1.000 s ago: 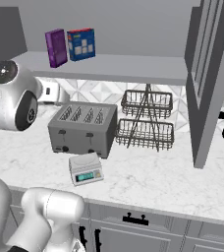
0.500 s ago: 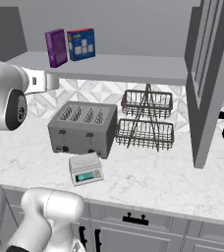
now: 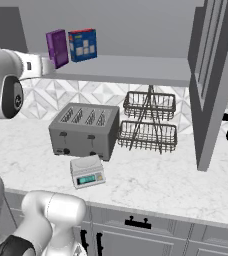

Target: Pick the cereal and place it on the digital scale for weighing, and close the cabinet.

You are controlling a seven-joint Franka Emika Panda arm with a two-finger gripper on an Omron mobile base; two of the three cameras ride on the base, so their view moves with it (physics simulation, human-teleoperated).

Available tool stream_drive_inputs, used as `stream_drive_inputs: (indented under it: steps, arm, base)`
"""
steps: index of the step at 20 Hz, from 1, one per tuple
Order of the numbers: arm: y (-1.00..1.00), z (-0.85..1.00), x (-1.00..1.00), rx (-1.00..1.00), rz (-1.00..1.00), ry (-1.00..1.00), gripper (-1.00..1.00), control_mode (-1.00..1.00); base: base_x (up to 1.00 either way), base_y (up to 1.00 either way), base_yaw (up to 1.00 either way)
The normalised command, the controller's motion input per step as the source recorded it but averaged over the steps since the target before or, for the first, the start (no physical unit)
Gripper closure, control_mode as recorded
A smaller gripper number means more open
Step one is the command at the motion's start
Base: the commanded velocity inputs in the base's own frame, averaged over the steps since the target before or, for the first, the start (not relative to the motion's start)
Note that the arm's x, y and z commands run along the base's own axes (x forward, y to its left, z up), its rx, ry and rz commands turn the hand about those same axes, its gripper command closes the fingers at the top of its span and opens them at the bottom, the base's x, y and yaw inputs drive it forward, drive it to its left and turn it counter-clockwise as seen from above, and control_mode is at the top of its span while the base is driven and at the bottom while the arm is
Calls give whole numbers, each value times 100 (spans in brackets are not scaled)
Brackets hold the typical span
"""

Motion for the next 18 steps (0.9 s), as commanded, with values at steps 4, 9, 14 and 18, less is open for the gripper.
stream_drive_inputs:
  steps: [4,9,14,18]
  arm:
    - [17,57,5,-1,0,-3,-100,-100]
    - [10,36,0,0,0,-2,-100,-100]
    - [25,-14,1,1,2,-10,-100,-100]
    - [10,-44,5,5,0,-5,-100,-100]
  base:
    - [0,0,0]
    - [0,0,0]
    - [0,0,0]
    - [0,0,0]
